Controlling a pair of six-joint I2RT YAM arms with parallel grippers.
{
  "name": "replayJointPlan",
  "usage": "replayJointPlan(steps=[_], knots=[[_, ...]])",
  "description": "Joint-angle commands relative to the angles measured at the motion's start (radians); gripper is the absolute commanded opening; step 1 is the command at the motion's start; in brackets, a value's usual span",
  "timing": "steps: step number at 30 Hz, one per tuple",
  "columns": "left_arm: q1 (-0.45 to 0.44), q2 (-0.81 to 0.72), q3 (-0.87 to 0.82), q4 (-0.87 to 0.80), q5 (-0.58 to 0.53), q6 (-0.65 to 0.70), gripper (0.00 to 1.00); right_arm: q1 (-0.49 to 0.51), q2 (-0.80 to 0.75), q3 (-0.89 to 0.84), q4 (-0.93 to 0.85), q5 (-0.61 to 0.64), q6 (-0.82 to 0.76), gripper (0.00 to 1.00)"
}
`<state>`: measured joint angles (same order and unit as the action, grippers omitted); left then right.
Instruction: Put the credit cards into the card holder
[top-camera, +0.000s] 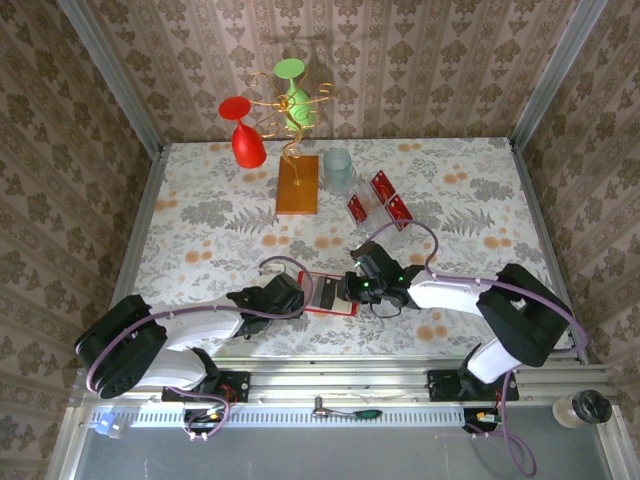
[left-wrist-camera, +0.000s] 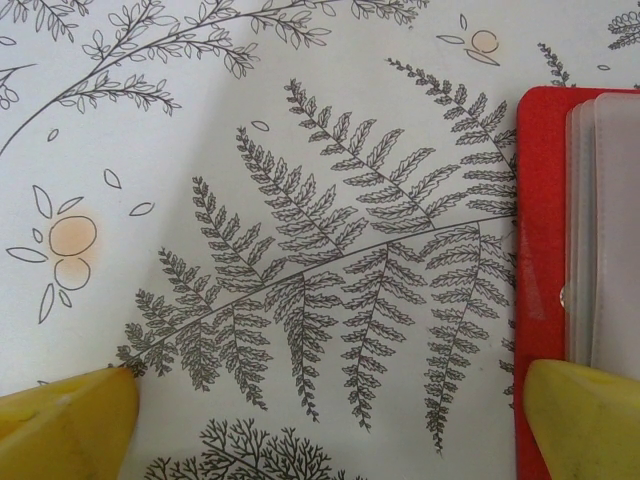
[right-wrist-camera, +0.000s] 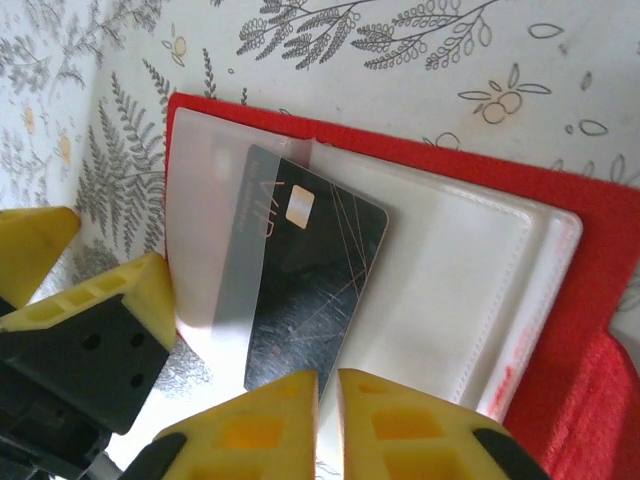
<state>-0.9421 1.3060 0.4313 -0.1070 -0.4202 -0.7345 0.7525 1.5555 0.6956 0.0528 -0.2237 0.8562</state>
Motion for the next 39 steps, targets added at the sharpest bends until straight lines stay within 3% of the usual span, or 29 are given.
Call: replayJointPlan(steps=[1,24,33,39], knots=[[-0.003,0.022,-0.037,-0.019,0.025,-0.004,1.00,-0.001,0.059,0.039,-0.072,-0.007,-0.046,0.12],[-0.008,0.041,-0.043,0.010,0.038,-0.011,1.00,0.047,0.247,0.205,-0.086,-0.060,-0.067,0.07],[-0.014,0.035,-0.048,0.018,0.040,-0.018,1.00,0.044,0.130,0.199,-0.180,-0.002,-0.103,0.06],[-0.014,0.036,-0.049,0.025,0.038,-0.017,1.00,0.057,0.139,0.220,-0.178,-0.009,-0.100,0.04]])
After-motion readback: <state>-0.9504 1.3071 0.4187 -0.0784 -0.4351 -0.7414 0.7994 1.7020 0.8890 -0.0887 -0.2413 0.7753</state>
